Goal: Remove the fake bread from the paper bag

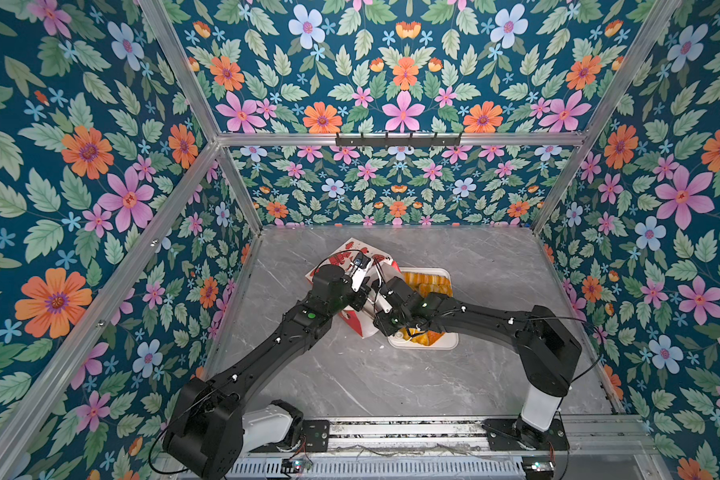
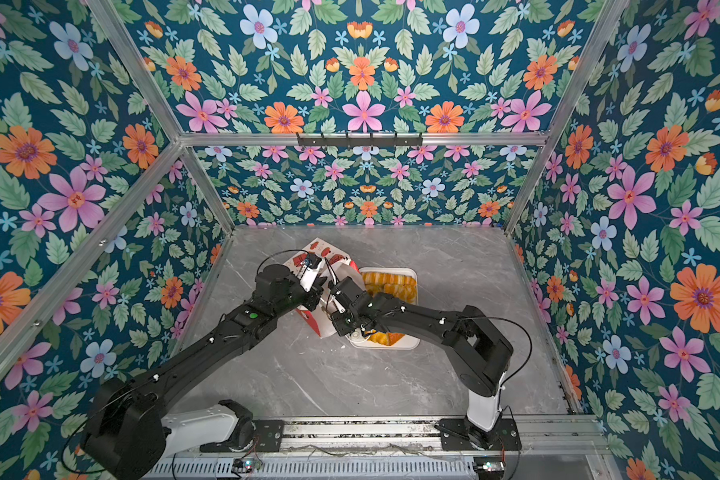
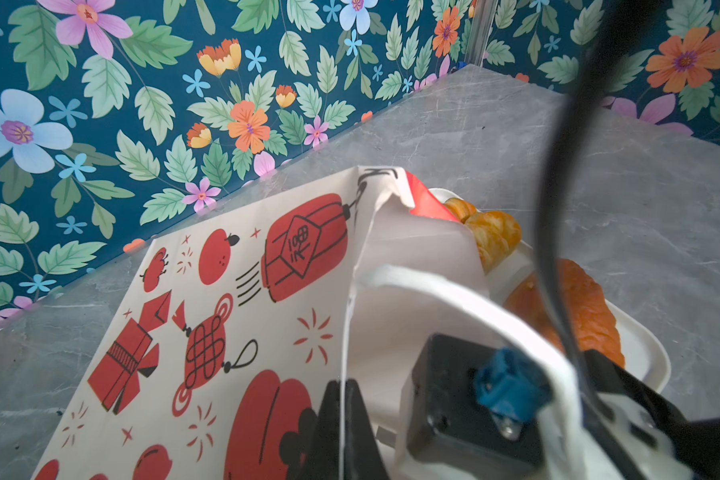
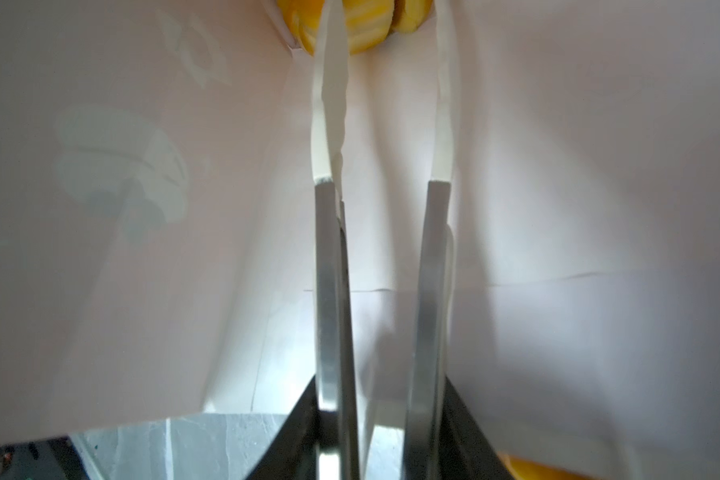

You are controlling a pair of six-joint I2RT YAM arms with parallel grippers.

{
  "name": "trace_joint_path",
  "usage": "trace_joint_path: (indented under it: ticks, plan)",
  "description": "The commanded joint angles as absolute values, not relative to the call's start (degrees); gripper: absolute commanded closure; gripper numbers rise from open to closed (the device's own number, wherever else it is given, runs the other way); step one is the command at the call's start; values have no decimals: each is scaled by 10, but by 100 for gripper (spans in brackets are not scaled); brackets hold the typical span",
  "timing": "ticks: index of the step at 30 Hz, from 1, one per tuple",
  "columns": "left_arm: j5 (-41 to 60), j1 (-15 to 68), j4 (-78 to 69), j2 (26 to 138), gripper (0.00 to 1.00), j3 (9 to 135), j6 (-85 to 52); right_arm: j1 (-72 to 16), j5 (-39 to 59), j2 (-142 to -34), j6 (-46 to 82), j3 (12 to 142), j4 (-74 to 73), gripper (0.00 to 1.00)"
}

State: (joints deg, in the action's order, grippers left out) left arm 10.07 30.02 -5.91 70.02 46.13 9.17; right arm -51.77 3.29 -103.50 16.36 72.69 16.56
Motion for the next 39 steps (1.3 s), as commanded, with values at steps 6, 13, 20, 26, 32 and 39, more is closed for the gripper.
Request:
trace_joint_path:
  ticks: [6,13,20,26,32,39]
  plan:
    - [136,292,-53,704,100,482,77,-518,34,-1021,158,714,143,60]
    - [156,292,-44,714,100,495,72,-517,30,-1048,155,741,130,61]
    - [160,292,-37,715,100,497,70,-505,14,-1057,171,753,125,61]
    - [165,292,-35,714,100,497,68,-498,19,-1072,171,767,129,61]
    - [165,292,-34,715,100,497,65,-497,11,-1066,174,763,120,61]
    - [173,292,-33,716,100,497,62,-492,5,-1067,178,761,115,55]
